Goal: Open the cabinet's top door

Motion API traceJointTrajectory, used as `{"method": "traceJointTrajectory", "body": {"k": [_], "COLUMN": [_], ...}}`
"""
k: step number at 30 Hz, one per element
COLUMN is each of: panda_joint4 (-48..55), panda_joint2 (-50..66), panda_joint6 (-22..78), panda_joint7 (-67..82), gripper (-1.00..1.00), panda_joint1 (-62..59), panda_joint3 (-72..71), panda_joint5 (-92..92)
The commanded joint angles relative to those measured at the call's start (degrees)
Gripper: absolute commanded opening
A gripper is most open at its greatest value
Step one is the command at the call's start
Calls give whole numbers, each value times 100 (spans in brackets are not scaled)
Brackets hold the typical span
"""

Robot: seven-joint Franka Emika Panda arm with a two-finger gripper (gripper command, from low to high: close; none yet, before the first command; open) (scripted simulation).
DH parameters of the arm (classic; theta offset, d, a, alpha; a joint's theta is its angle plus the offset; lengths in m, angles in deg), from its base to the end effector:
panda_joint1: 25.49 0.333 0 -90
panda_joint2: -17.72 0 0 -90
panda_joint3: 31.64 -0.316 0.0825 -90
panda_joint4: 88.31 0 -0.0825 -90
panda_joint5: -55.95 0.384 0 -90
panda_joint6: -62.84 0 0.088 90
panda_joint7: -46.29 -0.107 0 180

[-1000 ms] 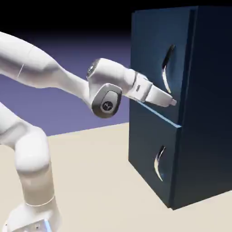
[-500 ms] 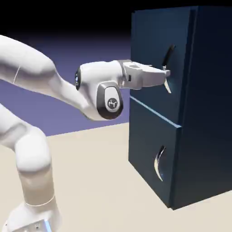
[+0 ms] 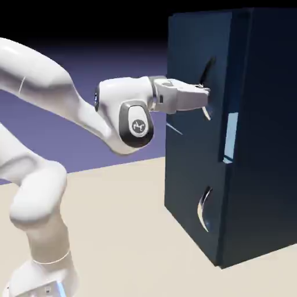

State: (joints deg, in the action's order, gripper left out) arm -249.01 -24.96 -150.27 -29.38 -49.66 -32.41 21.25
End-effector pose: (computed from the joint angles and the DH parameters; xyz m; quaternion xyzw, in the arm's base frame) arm 0.3169 -0.0538 0.5894 -0.6395 0.3016 -0.6655 0.2391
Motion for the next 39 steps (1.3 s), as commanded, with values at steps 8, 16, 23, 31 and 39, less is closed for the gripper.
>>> {"method": "traceJointTrajectory", "body": {"k": [8,16,23,31,39], "panda_joint4": [-330,-887,-1148,-1123,-693], "panda_joint2": [-1014,-2675,-4048,-5174,-5586], "panda_joint6": [286,1732,3436,5429,7422], "panda_joint7": [-1314,-1831,-2174,-2453,-2968], "gripper": [-100,-100,-100,-100,-100], "panda_joint1": [-1097,-852,-241,532,1297], "panda_joint3": [-715,-921,-1272,-2091,-3082], "panda_joint5": [-653,-587,-432,-24,113]}}
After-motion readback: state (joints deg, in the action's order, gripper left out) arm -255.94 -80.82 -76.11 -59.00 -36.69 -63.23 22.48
